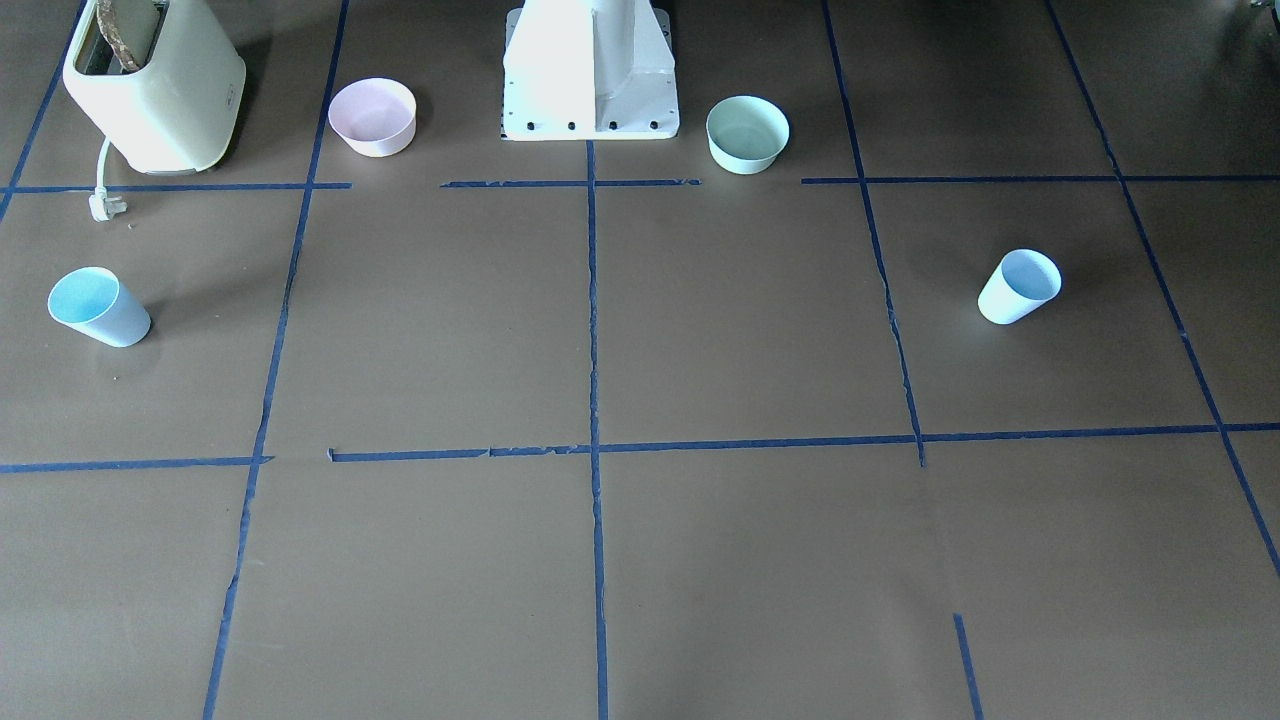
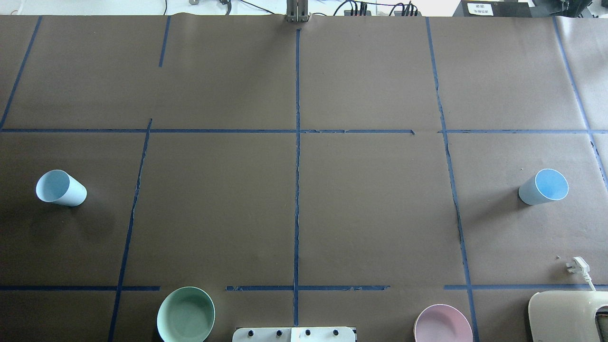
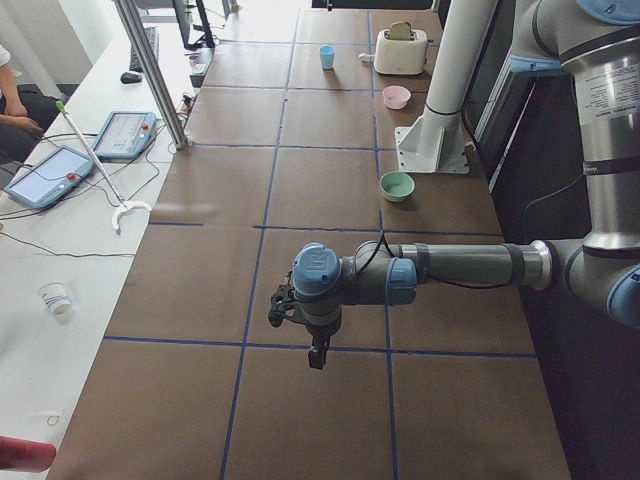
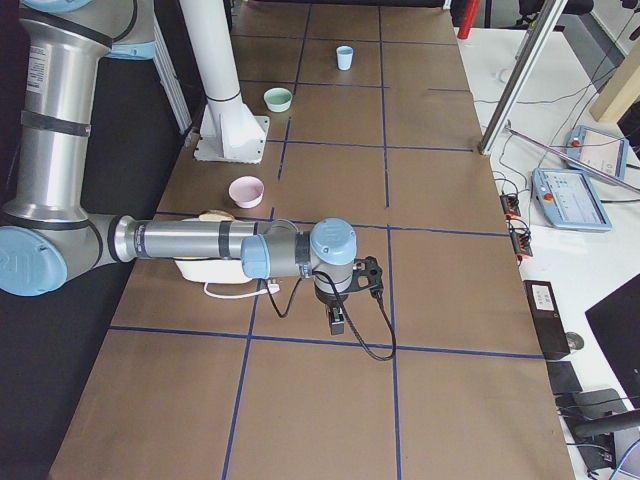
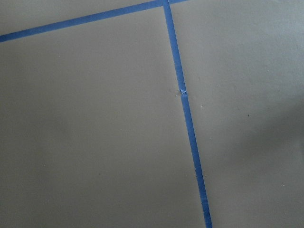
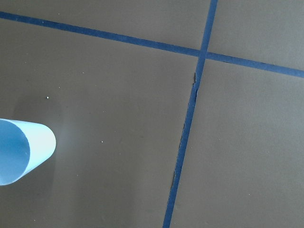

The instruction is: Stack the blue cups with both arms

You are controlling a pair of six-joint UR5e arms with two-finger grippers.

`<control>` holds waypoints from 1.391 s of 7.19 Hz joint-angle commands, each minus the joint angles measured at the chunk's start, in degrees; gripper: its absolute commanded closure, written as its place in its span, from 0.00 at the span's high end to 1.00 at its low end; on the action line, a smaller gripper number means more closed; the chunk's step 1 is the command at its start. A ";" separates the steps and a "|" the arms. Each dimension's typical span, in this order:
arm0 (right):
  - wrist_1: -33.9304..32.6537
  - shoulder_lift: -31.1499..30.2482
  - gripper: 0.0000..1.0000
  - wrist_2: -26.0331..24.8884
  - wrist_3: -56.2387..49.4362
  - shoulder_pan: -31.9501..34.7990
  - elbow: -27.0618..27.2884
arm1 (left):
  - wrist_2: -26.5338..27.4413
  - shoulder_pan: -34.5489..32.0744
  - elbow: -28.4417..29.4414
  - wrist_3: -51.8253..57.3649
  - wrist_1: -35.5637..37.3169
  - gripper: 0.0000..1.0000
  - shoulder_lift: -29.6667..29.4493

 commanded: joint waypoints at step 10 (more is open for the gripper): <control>3.89 0.37 1.00 0.15 0.13 -4.67 -0.11 | -0.09 17.10 -1.57 -37.00 -24.50 1.00 -5.74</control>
